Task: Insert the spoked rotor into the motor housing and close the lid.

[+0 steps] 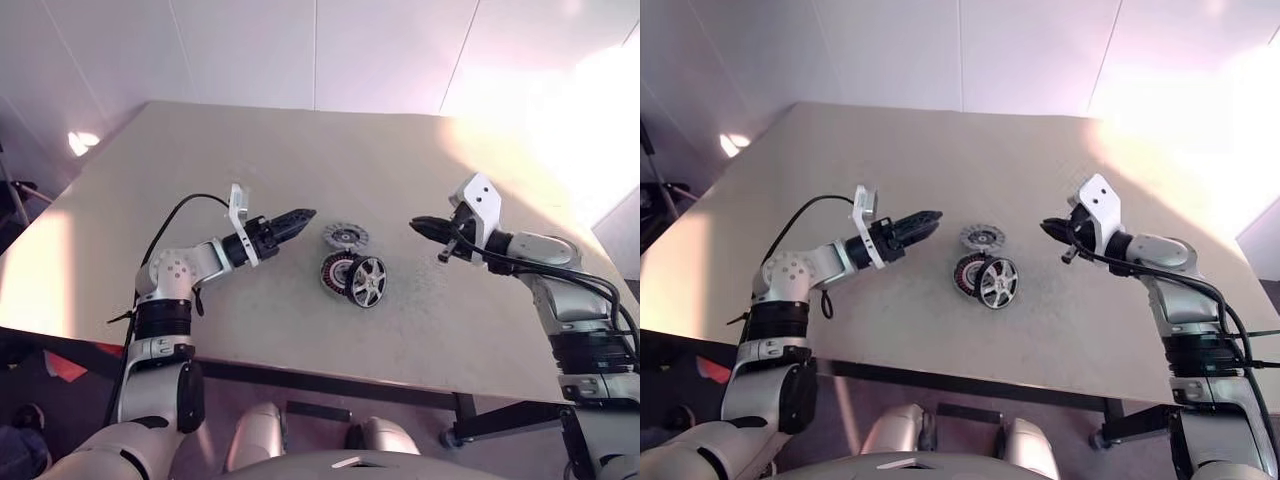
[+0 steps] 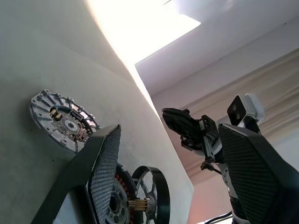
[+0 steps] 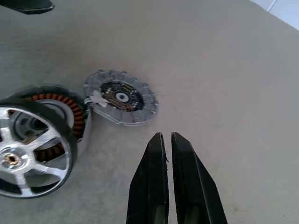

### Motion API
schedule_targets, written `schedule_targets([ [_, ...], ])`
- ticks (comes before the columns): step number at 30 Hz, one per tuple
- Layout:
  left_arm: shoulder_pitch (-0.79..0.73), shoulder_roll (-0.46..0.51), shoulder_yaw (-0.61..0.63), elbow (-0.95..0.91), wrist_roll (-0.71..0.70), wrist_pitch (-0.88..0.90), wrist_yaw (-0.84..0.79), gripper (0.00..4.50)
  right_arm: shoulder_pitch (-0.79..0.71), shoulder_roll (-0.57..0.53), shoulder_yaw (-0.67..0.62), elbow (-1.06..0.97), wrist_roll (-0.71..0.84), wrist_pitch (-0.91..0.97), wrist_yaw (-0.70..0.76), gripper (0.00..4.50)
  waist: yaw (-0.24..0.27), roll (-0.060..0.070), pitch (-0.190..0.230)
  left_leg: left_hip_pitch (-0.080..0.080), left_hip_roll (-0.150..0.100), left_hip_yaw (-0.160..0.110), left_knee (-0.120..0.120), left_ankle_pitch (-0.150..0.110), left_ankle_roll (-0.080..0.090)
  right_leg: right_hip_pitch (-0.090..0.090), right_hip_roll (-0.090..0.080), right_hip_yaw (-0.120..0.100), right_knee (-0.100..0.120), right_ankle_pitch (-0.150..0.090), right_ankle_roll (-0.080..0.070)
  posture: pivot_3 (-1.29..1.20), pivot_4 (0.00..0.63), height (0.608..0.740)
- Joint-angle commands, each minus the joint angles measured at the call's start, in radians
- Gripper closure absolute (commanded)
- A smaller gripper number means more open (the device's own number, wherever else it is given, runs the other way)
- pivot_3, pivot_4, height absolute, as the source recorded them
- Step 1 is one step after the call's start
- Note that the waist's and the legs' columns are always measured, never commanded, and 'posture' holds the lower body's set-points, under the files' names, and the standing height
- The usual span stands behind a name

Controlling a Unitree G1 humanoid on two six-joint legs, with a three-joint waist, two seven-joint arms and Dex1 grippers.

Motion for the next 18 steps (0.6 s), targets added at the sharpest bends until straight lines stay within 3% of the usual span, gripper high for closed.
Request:
schedule_targets([
  [1, 0.009, 0.000, 0.010, -0.052, -0.024, -0.017, 0.016, 0.99, 0.017, -0.029, 0.002, -0.061, 0.020, 0.001, 0.043, 4.29, -0.001, 0.000, 0.000, 0.000, 0.000, 0.000, 0.000, 0.000, 0.000, 0.000, 0.000, 0.000, 0.000, 0.000, 0.000, 0.00, 0.000, 0.740],
  [9, 0.032, -0.004, 0.003, -0.069, -0.022, -0.048, 0.035, 0.99, 0.004, -0.038, 0.090, -0.072, -0.056, -0.018, 0.061, 4.29, -0.002, 0.000, 0.000, 0.000, 0.000, 0.000, -0.001, 0.000, 0.001, 0.000, 0.000, 0.000, -0.002, 0.000, 0.000, 0.00, 0.000, 0.740],
  [12, 0.043, 0.005, 0.006, -0.079, -0.022, -0.056, 0.039, 0.97, -0.003, -0.045, 0.102, -0.078, -0.061, -0.024, 0.086, 3.66, -0.002, 0.000, 0.000, -0.002, 0.000, 0.000, -0.001, 0.000, 0.001, -0.001, 0.000, 0.000, -0.003, 0.000, 0.000, 0.00, 0.000, 0.740],
  [17, 0.054, 0.020, 0.017, -0.084, -0.025, -0.064, 0.048, 0.97, -0.011, -0.034, 0.132, -0.087, -0.092, -0.049, 0.082, 2.00, -0.003, 0.000, 0.000, -0.002, 0.000, 0.000, -0.001, 0.000, 0.002, 0.000, 0.000, 0.000, -0.004, 0.000, 0.000, 0.00, 0.000, 0.740],
  [18, 0.056, 0.022, 0.017, -0.083, -0.024, -0.067, 0.048, 0.97, -0.010, -0.030, 0.140, -0.091, -0.093, -0.051, 0.085, 2.00, -0.003, 0.000, 0.000, -0.002, 0.000, 0.000, -0.001, 0.000, 0.002, 0.000, 0.000, 0.000, -0.004, 0.000, 0.000, 0.00, 0.000, 0.740],
])
